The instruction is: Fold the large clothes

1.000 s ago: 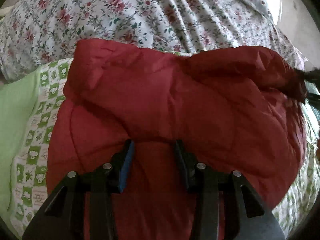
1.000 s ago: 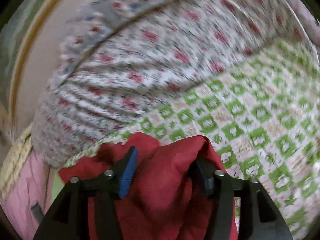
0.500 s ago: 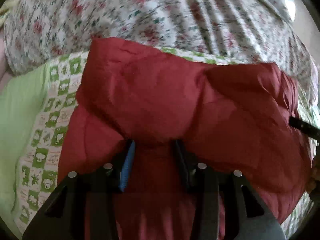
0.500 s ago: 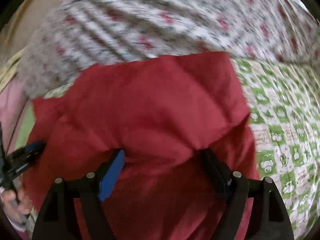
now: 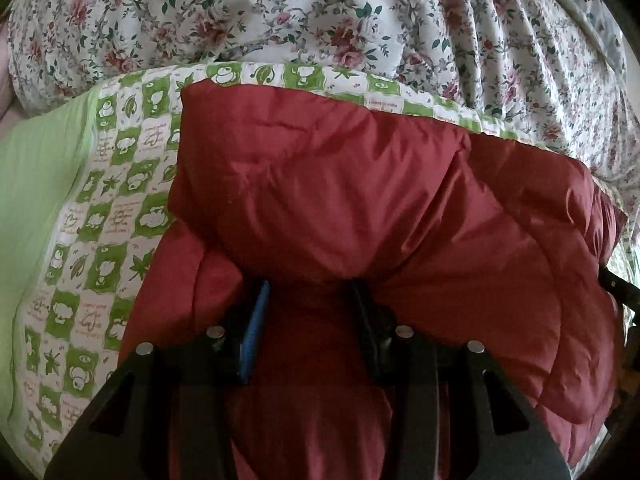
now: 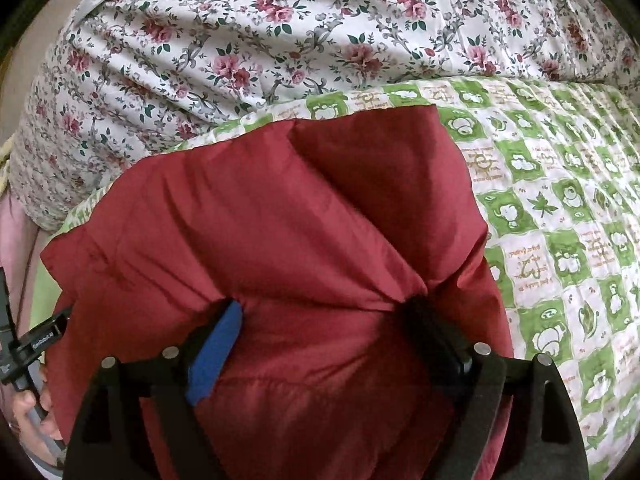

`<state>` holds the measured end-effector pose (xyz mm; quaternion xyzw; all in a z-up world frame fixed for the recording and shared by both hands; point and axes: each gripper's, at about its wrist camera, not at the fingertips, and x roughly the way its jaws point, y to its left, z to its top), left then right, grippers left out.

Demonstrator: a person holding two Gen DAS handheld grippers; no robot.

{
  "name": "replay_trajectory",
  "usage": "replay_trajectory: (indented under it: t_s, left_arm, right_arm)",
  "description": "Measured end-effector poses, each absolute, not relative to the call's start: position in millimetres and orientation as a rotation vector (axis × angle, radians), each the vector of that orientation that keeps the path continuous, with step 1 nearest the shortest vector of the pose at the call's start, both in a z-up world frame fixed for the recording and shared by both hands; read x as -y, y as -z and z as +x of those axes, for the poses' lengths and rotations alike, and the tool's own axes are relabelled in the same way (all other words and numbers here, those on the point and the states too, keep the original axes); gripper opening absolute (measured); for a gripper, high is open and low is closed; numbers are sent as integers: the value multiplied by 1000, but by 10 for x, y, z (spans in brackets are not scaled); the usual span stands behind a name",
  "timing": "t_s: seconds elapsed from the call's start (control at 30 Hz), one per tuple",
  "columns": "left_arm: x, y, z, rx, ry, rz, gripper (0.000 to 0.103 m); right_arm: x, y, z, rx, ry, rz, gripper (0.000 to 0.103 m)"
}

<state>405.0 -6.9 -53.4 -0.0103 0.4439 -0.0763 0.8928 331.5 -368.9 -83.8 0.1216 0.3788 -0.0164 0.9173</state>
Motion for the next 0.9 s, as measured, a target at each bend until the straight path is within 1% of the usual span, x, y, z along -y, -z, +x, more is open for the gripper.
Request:
replay_trajectory:
  t_s: [0.2, 0.33, 0.4, 0.47, 0.5, 0.57, 0.6, 0.67, 0.77, 0.9]
  left_arm:
    - [14, 428, 3966, -919, 172, -34, 40]
    - [-73, 305, 3794, -902, 196, -63, 41]
    - [-135, 234, 3693, -889, 214, -81, 42]
    - [-192, 172, 3586, -873, 233, -89, 49]
    - [-227, 138, 3518, -861, 241, -93, 51]
    - [-307, 99, 3398, -840, 252, -104, 59]
    - [-358, 84, 3346, -831, 254, -111, 60]
    - [-454, 74, 3281, -822, 263, -132, 68]
    - [-612, 89, 3226, -810, 260, -154, 74]
    - [-768, 181, 3266, -832, 242, -184, 76]
  right_arm:
    - [3680, 846, 3358, -778, 26, 259, 87]
    - [3682, 777, 3246, -751, 27, 263, 87]
    - [3684, 705, 3139, -728, 22, 273, 87]
    - [3696, 636, 3023, -706, 4, 287, 89]
    - [3705, 598, 2945, -695, -4, 287, 89]
    - [3744, 546, 2797, -682, -18, 286, 89]
    - [3769, 535, 2732, -680, -25, 286, 89]
    - [3813, 524, 2647, -678, -28, 291, 89]
    - [3946, 542, 2467, -676, -19, 301, 89]
    - [4076, 614, 2361, -701, 3, 308, 89]
